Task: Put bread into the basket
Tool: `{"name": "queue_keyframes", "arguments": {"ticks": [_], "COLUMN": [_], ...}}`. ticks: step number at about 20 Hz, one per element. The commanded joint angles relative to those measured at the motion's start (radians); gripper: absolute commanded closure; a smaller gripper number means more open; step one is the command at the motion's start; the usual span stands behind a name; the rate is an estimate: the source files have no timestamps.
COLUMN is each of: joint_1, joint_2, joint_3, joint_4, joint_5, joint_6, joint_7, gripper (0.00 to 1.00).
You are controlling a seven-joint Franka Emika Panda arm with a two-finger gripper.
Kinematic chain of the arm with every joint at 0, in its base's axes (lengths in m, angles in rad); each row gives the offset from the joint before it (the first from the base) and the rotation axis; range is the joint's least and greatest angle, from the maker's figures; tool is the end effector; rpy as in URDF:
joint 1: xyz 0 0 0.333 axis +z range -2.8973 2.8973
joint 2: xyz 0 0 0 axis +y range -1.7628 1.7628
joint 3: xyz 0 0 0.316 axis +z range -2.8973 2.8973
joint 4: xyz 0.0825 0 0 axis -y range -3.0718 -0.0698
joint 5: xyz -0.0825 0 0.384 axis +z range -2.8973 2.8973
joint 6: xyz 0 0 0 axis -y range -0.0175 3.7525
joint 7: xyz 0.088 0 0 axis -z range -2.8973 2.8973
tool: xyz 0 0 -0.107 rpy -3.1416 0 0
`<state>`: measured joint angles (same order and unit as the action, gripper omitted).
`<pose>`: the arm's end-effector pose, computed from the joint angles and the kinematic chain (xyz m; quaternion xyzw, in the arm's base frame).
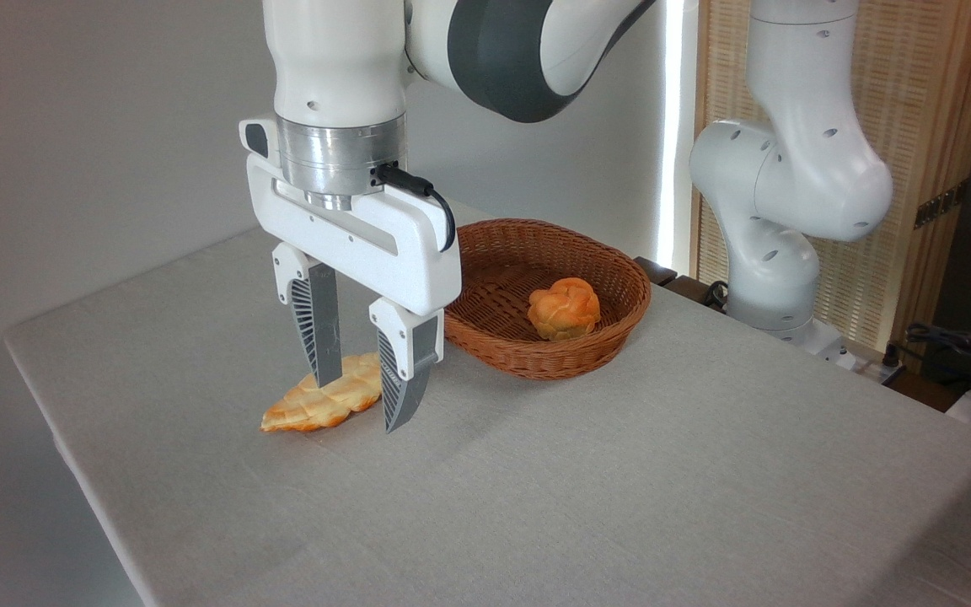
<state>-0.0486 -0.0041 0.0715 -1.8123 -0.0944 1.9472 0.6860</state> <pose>0.5759 0.0069 0.5457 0.9468 -0.3109 0.0807 0.0182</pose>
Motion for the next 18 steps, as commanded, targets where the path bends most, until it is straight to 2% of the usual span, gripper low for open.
{"name": "queue_keyframes", "arguments": {"ticks": [1,18], "joint_1": [0.009,0.010], "joint_2": [0.001,-0.001], "joint_3": [-0.015,-0.012], "joint_4": [0.008,0.008], "joint_5": [-0.019,-0.021], "joint_6": [-0.054,-0.044], "joint_7": [0.010,0.012], "gripper": [0.00,0.00]}}
